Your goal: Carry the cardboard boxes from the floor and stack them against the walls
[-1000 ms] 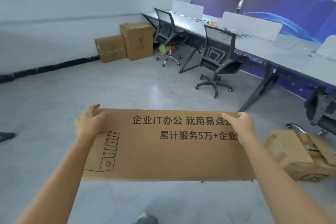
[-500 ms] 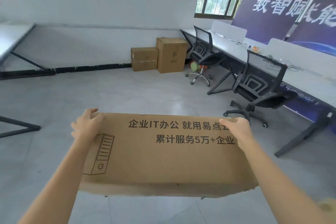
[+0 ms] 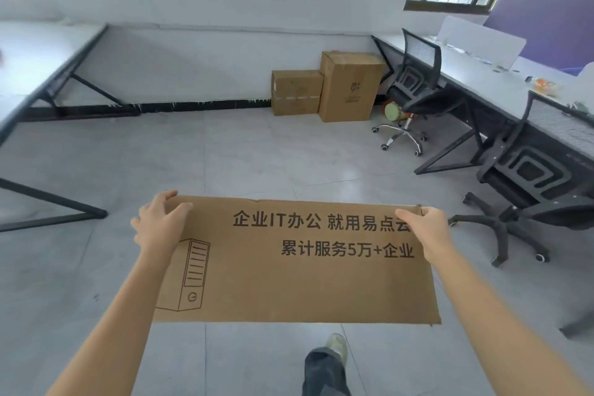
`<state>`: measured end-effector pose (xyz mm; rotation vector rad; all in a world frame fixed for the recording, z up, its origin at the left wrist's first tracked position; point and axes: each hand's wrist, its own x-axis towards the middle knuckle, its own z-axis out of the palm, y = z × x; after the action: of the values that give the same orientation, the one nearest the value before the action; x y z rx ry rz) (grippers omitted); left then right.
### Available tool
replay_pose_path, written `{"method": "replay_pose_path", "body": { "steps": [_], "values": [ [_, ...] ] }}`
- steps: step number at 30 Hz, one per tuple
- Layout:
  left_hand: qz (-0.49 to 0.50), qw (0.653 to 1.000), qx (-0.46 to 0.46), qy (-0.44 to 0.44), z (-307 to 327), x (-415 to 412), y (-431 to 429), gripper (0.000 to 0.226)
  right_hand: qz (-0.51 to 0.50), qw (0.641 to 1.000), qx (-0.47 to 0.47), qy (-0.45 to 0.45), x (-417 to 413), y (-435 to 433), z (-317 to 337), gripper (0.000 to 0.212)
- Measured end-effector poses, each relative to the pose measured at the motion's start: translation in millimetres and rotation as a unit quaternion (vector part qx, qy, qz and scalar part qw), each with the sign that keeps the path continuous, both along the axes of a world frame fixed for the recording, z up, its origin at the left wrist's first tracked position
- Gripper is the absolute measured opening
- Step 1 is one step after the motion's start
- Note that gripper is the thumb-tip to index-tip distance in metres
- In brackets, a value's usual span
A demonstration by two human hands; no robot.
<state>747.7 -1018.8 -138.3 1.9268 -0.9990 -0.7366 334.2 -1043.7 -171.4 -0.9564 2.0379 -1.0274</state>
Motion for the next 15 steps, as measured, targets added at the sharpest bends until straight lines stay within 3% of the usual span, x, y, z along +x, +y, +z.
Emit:
{"method": "replay_pose_path", "body": {
  "steps": [4, 8, 12, 15],
  "values": [
    [0.013, 1.000, 0.010, -0.019, 1.1, -19.6, -74.2, 0.041, 0.016, 1.000, -0.007, -0.014, -18.5, -84.5, -7.8, 0.055],
    [0.038, 0.998, 0.037, -0.021, 3.4, -49.0, -151.0, 0.038, 0.035, 0.999, -0.002, -0.017, -40.6, -171.3, -3.1, 0.023],
    [0.057, 0.998, 0.028, 0.003, 3.2, -73.8, -213.3, 0.035, 0.058, 0.998, 0.026, 0.002, -68.2, -253.2, -4.1, 0.052],
    [0.099, 0.994, 0.027, 0.026, -1.7, -81.8, -250.6, 0.032, 0.071, 0.997, 0.031, -0.002, -81.6, -315.1, -13.7, 0.053]
  ]
}}
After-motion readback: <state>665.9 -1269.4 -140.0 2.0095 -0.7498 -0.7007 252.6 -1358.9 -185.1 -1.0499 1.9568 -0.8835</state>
